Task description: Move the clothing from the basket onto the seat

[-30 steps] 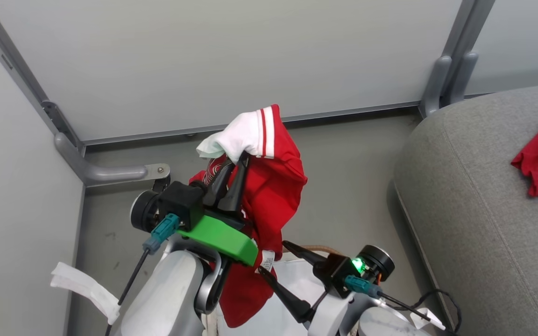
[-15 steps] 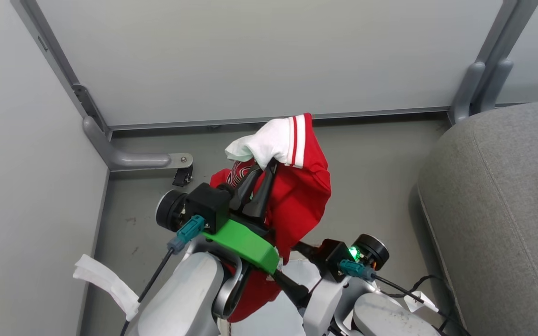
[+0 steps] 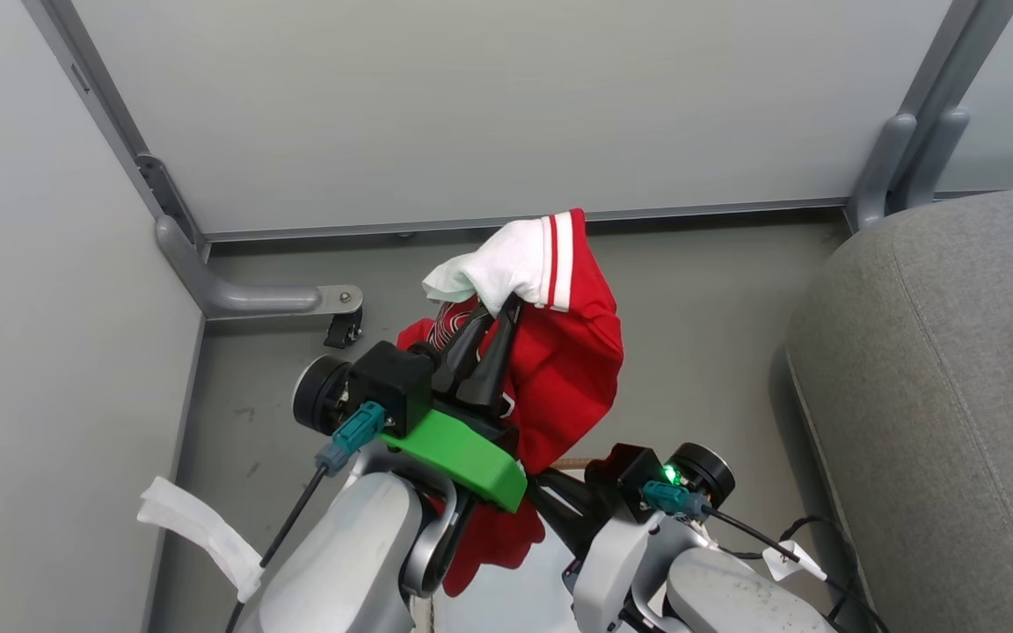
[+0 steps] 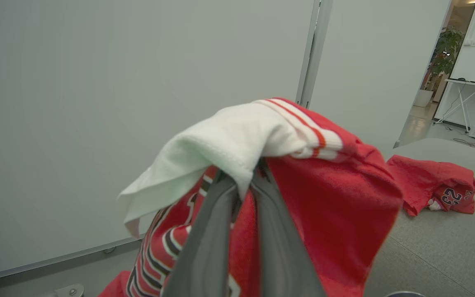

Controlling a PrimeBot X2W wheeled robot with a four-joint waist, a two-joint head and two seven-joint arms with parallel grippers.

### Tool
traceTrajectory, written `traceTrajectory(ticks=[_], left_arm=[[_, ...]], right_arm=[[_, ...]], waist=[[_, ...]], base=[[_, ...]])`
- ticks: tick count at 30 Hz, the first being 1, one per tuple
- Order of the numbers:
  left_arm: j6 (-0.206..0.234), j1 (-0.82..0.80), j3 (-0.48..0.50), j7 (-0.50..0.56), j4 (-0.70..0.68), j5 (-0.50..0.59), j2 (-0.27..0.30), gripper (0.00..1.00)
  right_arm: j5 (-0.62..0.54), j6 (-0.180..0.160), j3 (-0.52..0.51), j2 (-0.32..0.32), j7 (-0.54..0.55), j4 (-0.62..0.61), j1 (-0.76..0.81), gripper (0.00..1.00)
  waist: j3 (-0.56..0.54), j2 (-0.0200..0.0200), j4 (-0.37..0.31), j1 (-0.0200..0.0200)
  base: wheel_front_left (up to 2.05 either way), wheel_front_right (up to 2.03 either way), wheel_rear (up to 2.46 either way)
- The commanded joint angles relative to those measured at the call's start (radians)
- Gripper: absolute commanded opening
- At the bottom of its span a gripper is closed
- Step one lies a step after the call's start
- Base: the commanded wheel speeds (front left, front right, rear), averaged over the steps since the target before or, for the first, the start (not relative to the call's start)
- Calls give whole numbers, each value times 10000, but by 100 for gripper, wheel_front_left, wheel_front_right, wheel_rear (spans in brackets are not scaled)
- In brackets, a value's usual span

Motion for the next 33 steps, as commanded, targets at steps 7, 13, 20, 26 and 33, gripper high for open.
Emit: traceTrajectory(ticks=[7, 13, 20, 26, 33], left_arm=[[83, -44, 92, -37, -161, 25, 18, 45], [144, 187, 214, -25, -24, 310, 19, 100], [-16, 455, 673, -24, 351, 950, 26, 100], [-217, 812, 1368, -25, 513, 1386, 60, 100], [-451, 1163, 1979, -25, 567, 1836, 123, 100]], right_arm=[[17, -11, -89, -36, -19, -22, -50, 0], [-168, -11, -196, -37, -19, -231, 134, 0], [-560, -12, -771, -23, -22, -725, 340, 0], [-869, -12, -1333, -24, -20, -1230, 584, 0], [-969, -11, -1557, -29, -20, -1816, 797, 0]], waist=[[13, 0, -157, 0], [-21, 0, -515, 0], [103, 0, -1653, 0], [288, 0, -3053, 0], [506, 0, -4693, 0]], base=[[0, 0, 0], [0, 0, 0], [0, 0, 0], [0, 0, 0], [0, 0, 0]])
